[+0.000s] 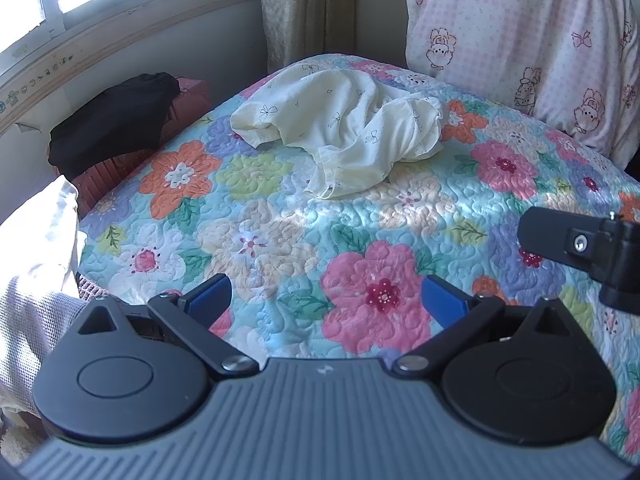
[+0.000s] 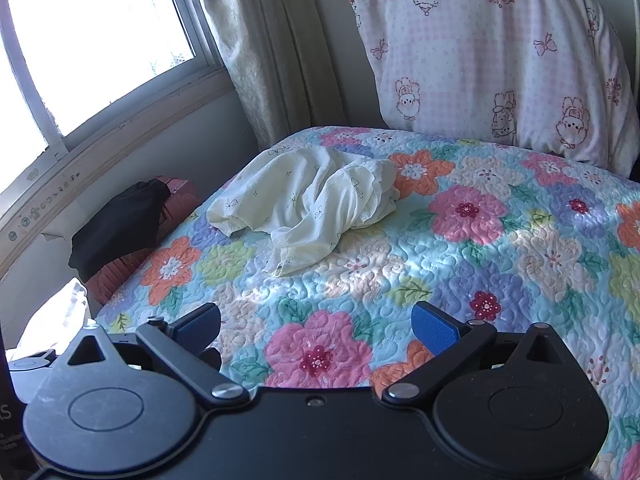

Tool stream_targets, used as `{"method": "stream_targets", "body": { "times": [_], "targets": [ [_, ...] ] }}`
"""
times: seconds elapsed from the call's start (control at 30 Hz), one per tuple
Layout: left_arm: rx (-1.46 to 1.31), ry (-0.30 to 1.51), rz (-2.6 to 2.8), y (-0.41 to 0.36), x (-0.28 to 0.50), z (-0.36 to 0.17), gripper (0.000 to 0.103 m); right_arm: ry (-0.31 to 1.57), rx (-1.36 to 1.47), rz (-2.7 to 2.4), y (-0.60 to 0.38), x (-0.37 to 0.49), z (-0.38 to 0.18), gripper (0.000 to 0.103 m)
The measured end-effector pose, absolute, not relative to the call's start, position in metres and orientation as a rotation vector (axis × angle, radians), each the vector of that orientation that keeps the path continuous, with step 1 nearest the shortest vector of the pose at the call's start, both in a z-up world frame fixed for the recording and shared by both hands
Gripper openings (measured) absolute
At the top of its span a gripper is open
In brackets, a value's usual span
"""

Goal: Fold clothes

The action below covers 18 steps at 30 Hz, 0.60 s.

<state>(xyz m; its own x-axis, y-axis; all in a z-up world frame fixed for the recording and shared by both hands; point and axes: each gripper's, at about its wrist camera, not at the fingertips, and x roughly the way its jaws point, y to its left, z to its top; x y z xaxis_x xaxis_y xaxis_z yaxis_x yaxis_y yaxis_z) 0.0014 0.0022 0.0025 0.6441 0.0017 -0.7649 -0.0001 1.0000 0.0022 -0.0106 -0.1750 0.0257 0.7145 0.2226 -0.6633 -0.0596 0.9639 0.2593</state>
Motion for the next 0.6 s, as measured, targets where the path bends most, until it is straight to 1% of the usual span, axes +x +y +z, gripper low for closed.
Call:
{"method": "stream_targets", "body": {
  "times": [0.33,0.6],
  "targets": [
    [-0.012,0.853,-0.005,0.002,0.002,-0.002,0.103,0.774,0.235,0.159,-0.175,-0.008,0.022,0.103],
    [-0.073,0.831,-0.026,0.017,0.015,-0.031,0.103,0.794,0.260,0.149,-0.173,0.004,-0.002,0.103]
  ]
}}
